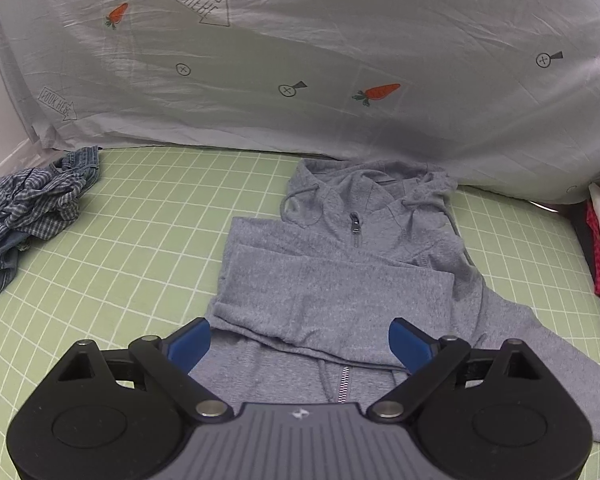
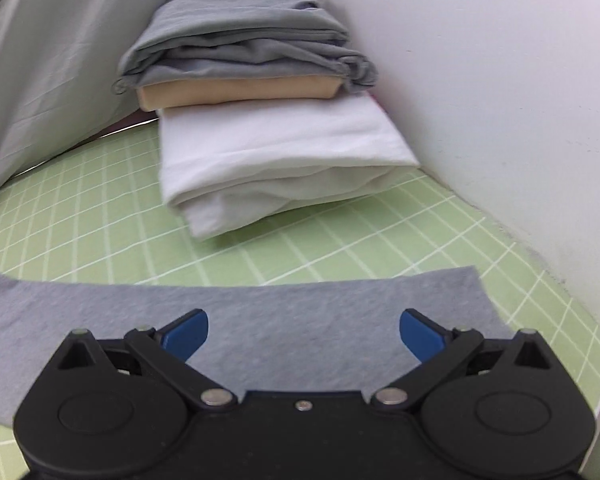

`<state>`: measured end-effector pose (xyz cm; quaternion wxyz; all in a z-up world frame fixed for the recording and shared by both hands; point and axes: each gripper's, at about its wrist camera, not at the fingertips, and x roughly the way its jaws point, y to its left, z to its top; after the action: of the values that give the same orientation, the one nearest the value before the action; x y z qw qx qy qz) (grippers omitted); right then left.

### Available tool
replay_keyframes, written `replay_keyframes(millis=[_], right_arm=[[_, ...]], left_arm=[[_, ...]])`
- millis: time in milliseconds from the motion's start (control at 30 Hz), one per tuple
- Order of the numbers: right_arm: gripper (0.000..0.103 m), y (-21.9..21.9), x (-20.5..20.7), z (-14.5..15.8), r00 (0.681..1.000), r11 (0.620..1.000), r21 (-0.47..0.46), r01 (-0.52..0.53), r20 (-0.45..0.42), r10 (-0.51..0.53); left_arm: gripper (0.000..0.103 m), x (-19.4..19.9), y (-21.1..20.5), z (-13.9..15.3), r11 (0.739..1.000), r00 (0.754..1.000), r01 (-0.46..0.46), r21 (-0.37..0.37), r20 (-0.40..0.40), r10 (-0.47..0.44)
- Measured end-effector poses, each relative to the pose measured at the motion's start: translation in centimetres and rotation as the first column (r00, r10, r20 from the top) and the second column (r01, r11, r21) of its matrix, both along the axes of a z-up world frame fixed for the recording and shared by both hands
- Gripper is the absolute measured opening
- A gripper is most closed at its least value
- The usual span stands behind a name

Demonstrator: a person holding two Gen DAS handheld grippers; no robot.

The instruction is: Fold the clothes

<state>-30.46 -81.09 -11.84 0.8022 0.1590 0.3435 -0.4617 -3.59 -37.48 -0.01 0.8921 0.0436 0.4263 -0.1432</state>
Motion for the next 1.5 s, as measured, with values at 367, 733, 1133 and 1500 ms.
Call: replay_keyframes(millis=[367, 733, 1133, 1500], right_arm=[[0.103, -7.9, -4.3, -3.0, 0.992, 0.993, 0.012, 0.121, -0.030, -0.121], [0.103, -8.8, -5.6, -3.9, 0.987, 0.987, 0.062, 0.150, 0.042, -0.153], [0.015, -7.0, -4.0, -1.6, 0.997, 0.986, 0.165, 0.035, 0.056, -0.045], [0.015, 4.7, -2.3, 3.6, 0.916, 0.954, 0.282, -0.103, 0.400, -0.019]], left_arm=[[0.095, -1.7, -5.2, -0.9, 0.991, 0.992, 0.110, 0.072, -0.076, -0.104], [0.095, -1.5, -6.6, -1.6, 0.987, 0.988, 0.129, 0.095, -0.097, -0.119], [0.095, -0.5, -2.2, -0.7, 0.999, 0.998, 0.038, 0.020, -0.056, -0.037], [0.096, -1.9, 6.9, 0.1, 0.999, 0.999, -0.023, -0.028, 0.038, 0.024]])
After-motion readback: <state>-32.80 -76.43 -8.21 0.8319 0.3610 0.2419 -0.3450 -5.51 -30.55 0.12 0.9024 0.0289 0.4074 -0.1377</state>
